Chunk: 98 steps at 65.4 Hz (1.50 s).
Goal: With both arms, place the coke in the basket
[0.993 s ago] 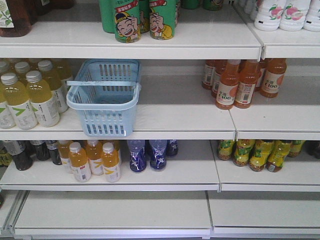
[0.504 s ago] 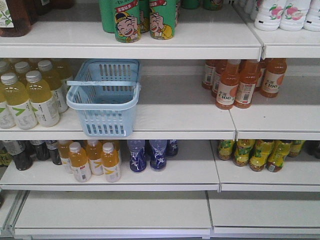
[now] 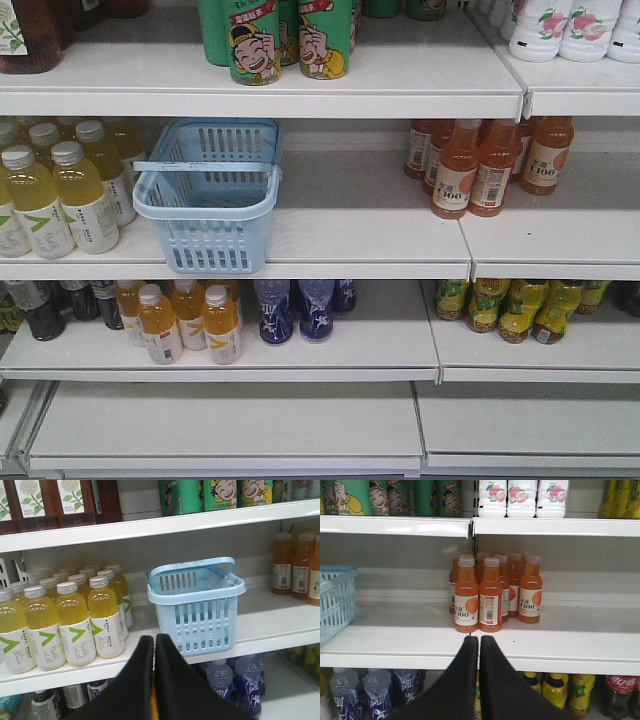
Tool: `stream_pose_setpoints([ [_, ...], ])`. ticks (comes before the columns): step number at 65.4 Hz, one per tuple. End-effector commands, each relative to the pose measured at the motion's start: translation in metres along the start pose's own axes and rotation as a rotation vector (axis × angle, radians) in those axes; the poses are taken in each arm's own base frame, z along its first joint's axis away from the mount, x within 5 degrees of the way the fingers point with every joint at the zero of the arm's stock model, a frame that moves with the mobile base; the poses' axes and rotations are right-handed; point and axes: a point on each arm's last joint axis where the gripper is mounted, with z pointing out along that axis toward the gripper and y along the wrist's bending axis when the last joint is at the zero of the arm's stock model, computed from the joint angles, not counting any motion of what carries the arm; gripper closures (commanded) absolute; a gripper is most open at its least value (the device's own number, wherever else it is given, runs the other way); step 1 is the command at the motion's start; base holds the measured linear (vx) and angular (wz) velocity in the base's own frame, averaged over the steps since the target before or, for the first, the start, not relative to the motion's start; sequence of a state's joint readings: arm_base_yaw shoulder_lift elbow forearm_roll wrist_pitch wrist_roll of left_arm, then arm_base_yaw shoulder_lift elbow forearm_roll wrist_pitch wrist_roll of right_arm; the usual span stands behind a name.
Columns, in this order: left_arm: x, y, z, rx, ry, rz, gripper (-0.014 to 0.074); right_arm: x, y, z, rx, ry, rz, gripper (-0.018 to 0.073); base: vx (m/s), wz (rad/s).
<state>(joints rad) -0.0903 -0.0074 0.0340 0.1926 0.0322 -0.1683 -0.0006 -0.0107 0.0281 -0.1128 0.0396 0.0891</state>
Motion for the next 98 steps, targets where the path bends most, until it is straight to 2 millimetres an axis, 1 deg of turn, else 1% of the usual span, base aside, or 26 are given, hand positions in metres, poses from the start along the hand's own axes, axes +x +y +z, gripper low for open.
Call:
stream_pose_setpoints([
  [1,-0.009,-0.001,-0.002,0.015,-0.099,-0.018,0.0603,-0.004,0.0,-0.001,0.0,-0.077,-0.015,0.0564,0.0,0.0],
  [8,-0.011,-0.002,-0.002,0.019,-0.126,-0.021,0.0603,-0.004,0.0,-0.001,0.0,-0.077,-0.015,0.0564,0.0,0.0],
  [11,-0.014,-0.002,-0.003,0.026,-0.157,-0.051,0.0603,-0.004,0.0,-0.001,0.0,-0.077,-0.015,0.0564,0.0,0.0],
  [15,-0.018,-0.002,-0.003,0.038,-0.195,-0.202,0.0603,-0.004,0.0,-0.001,0.0,-0.077,-0.015,0.0564,0.0,0.0],
  [20,-0.021,0.0,-0.004,0.053,-0.226,-0.471,0.0603,-0.004,0.0,-0.001,0.0,-0.077,-0.015,0.0564,0.0,0.0],
  [21,-0.021,0.001,-0.004,0.058,-0.232,-0.549,0.0603,-0.004,0.0,-0.001,0.0,-0.077,-0.015,0.0564,0.0,0.0],
  [26,-0.022,0.003,-0.004,0.068,-0.245,-0.792,0.0603,-0.004,0.0,-0.001,0.0,-0.077,-0.015,0.0564,0.0,0.0],
  [28,-0.022,0.003,-0.004,0.069,-0.246,-0.843,0.0603,-0.004,0.0,-0.001,0.0,-0.077,-0.015,0.0564,0.0,0.0],
  [34,-0.023,0.004,-0.004,0.07,-0.257,-0.911,0.0603,-0.004,0.0,-0.001,0.0,-0.076,-0.015,0.0564,0.0,0.0],
  [39,-0.027,0.007,-0.006,0.082,-0.316,-0.989,0.0603,-0.004,0.0,-0.001,0.0,-0.076,-0.015,0.0564,0.0,0.0],
  [42,-0.03,0.009,-0.007,0.093,-0.36,-1.074,0.0603,-0.004,0.0,-0.001,0.0,-0.076,-0.015,0.0564,0.0,0.0],
  [46,-0.036,0.013,-0.01,0.126,-0.439,-1.253,0.0603,-0.004,0.0,-0.001,0.0,-0.076,-0.015,0.0564,0.0,0.0],
  [49,-0.043,0.016,-0.013,0.179,-0.514,-1.378,0.0603,-0.004,0.0,-0.001,0.0,-0.076,-0.015,0.0564,0.0,0.0],
  [52,-0.057,0.017,-0.019,0.276,-0.601,-1.469,0.0603,-0.004,0.0,-0.001,0.0,-0.076,-0.015,0.0564,0.0,0.0],
  [54,-0.066,0.016,-0.023,0.344,-0.643,-1.485,0.0603,-0.004,0.0,-0.001,0.0,-0.076,-0.015,0.0564,0.0,0.0],
  [56,-0.078,0.013,-0.028,0.423,-0.69,-1.443,0.0603,-0.004,0.0,-0.001,0.0,-0.076,-0.015,0.0564,0.0,0.0],
  [59,-0.098,0.007,-0.038,0.533,-0.742,-1.335,0.0603,-0.004,0.0,-0.001,0.0,-0.076,-0.015,0.0564,0.0,0.0],
  [63,-0.122,-0.001,-0.049,0.619,-0.765,-1.19,0.0603,-0.004,0.0,-0.001,0.0,-0.076,-0.015,0.0564,0.0,0.0],
  [69,-0.155,-0.009,-0.057,0.649,-0.769,-1.018,0.0598,-0.004,0.0,-0.001,0.0,-0.076,-0.015,0.0564,0.0,0.0],
  [73,-0.173,-0.012,-0.056,0.648,-0.758,-0.939,0.0585,-0.004,0.0,-0.001,0.0,-0.076,-0.015,0.0564,0.0,0.0],
  [76,-0.184,-0.015,-0.054,0.652,-0.751,-0.878,0.0556,-0.004,0.0,-0.001,0.0,-0.076,-0.015,0.0564,0.0,0.0],
  [80,-0.196,-0.017,-0.047,0.656,-0.727,-0.841,0.0506,-0.004,0.0,-0.001,0.0,-0.076,-0.015,0.0564,0.0,0.0],
  [85,-0.209,-0.019,-0.034,0.663,-0.689,-0.846,0.0406,-0.004,0.0,-0.001,0.0,-0.076,-0.015,0.0564,0.0,0.0],
  [91,-0.217,-0.019,-0.007,0.64,-0.62,-0.879,0.0253,-0.004,0.0,-0.001,0.0,-0.076,-0.015,0.0564,0.0,0.0],
  [95,-0.216,-0.019,0.013,0.605,-0.558,-0.901,0.0148,-0.004,0.0,-0.001,0.0,-0.076,-0.015,0.0564,0.0,0.0],
  [98,-0.214,-0.018,0.03,0.581,-0.504,-0.944,0.0092,-0.004,0.0,-0.001,0.0,-0.076,-0.015,0.0564,0.0,0.0],
])
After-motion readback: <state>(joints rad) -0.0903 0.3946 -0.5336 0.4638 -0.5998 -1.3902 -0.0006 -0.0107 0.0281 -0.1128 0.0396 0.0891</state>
